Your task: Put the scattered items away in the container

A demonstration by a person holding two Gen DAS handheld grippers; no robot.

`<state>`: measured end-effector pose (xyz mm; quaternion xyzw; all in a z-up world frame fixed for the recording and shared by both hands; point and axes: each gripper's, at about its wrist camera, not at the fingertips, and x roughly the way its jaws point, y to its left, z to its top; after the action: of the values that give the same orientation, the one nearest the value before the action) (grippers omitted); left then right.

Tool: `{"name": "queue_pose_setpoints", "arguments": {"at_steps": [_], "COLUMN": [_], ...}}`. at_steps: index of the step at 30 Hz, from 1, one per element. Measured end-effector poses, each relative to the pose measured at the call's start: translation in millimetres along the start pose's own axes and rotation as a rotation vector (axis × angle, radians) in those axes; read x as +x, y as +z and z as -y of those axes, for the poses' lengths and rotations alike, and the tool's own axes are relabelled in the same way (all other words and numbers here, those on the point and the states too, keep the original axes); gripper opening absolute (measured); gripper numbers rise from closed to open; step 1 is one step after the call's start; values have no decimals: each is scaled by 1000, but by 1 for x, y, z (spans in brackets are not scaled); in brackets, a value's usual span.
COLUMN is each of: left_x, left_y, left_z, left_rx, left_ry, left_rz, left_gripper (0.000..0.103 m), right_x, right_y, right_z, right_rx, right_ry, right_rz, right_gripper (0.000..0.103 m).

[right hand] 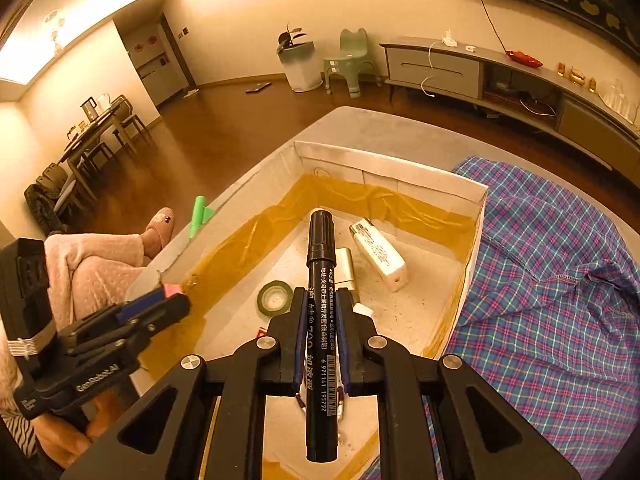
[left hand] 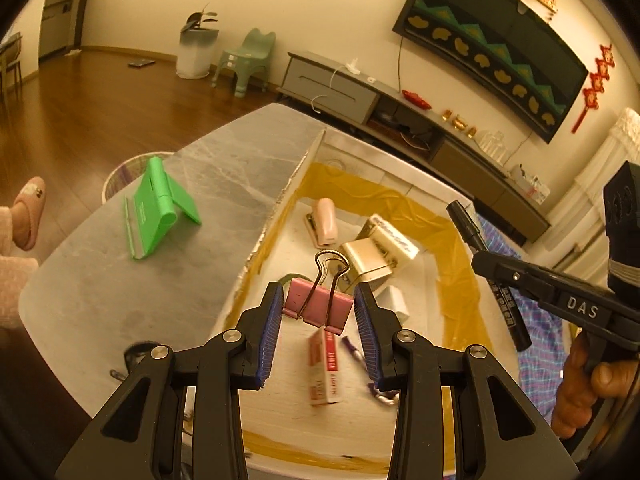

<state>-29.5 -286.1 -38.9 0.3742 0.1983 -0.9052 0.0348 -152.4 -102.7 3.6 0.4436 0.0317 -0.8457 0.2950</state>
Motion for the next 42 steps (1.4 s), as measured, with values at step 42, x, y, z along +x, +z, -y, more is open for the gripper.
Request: {"name": "queue_pose_setpoints", "arguments": {"at_steps": [42], "left_x": [-5], "left_y": [-13], "left_z": [11], "left_rx": [115], "left_ry": [81], "left_rz": [-49], "left_gripper": [50], "right_x": [8], "right_y": [-26], "right_z": [-13], "right_rx": [-229], "right_ry": [-87], "right_rz": [-107], "right_gripper": [44]}}
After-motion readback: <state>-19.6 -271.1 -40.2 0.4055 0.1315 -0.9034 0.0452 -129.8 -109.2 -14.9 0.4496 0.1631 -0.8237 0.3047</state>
